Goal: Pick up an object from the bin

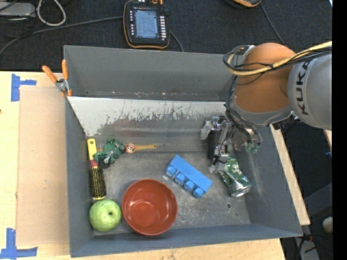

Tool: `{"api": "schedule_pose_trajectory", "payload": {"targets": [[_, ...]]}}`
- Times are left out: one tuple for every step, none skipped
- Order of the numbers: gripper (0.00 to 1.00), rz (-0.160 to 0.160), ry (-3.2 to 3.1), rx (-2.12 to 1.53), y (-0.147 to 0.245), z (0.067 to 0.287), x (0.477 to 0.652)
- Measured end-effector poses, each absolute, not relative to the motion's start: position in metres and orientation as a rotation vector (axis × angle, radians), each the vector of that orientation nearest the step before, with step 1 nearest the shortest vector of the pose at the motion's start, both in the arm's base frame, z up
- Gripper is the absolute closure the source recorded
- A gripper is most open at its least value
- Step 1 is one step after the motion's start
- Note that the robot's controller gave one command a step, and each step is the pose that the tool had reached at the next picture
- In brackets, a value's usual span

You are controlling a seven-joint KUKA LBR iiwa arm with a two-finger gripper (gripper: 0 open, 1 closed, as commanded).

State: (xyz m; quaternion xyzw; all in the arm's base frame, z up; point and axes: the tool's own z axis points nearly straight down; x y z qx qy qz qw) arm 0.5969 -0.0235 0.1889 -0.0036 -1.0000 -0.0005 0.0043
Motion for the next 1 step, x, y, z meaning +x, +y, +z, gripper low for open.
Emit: {"api": "schedule_pose_trajectory", "payload": {"targets": [[0.0,-0.001,-3.141,-0.01,-0.0233,0.1938,0.5981]]}}
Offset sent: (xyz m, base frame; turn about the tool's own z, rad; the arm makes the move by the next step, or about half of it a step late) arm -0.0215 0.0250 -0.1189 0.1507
